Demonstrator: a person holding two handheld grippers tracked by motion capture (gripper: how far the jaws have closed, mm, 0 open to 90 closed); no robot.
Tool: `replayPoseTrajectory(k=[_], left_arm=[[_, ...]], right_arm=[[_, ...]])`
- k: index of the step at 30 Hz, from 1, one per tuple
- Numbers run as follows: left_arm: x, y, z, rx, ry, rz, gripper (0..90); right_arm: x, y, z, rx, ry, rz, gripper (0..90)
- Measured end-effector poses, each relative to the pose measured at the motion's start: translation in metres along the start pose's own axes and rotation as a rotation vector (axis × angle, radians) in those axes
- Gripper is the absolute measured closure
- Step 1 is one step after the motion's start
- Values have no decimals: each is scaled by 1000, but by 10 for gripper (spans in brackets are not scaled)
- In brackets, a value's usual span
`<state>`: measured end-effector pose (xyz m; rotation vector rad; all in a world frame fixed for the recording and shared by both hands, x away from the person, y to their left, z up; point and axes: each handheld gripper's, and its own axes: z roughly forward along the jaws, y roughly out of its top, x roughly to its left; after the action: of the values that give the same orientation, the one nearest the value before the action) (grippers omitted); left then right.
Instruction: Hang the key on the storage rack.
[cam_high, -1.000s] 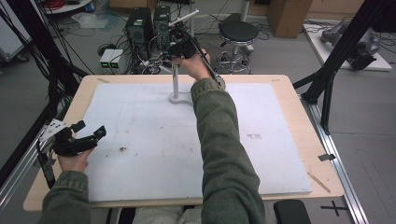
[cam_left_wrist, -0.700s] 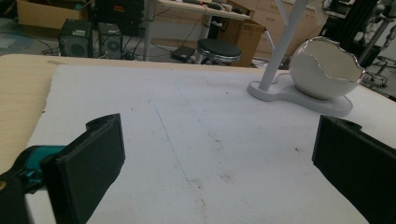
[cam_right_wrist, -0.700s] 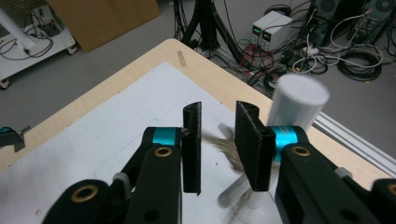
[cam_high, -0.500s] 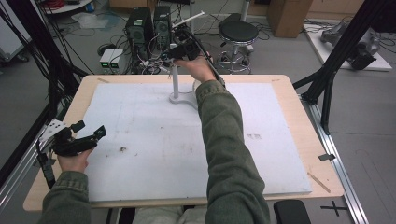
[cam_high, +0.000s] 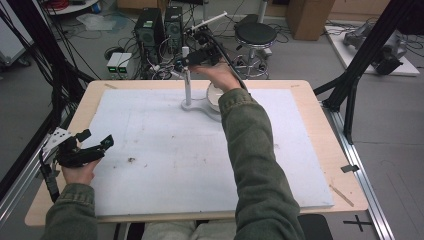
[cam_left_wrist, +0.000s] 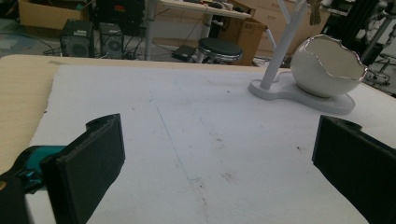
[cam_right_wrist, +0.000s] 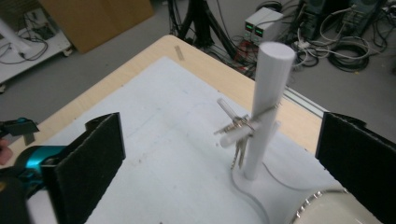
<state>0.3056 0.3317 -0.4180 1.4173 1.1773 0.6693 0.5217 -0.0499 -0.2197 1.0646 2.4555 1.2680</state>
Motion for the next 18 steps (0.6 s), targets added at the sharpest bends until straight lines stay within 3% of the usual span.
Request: replayPoseTrajectory(k=[9,11,18], left_arm=[[-1,0,0,5,4,6,29],[0,0,0,4,4,4,29],[0,0,0,3,2,3,29]], right_arm=[[-5,-18,-26,10,-11,-10,5],[-4,-23,-32,26,-33,-21,5],[-5,-37,-56,-4,-36,-22,5]])
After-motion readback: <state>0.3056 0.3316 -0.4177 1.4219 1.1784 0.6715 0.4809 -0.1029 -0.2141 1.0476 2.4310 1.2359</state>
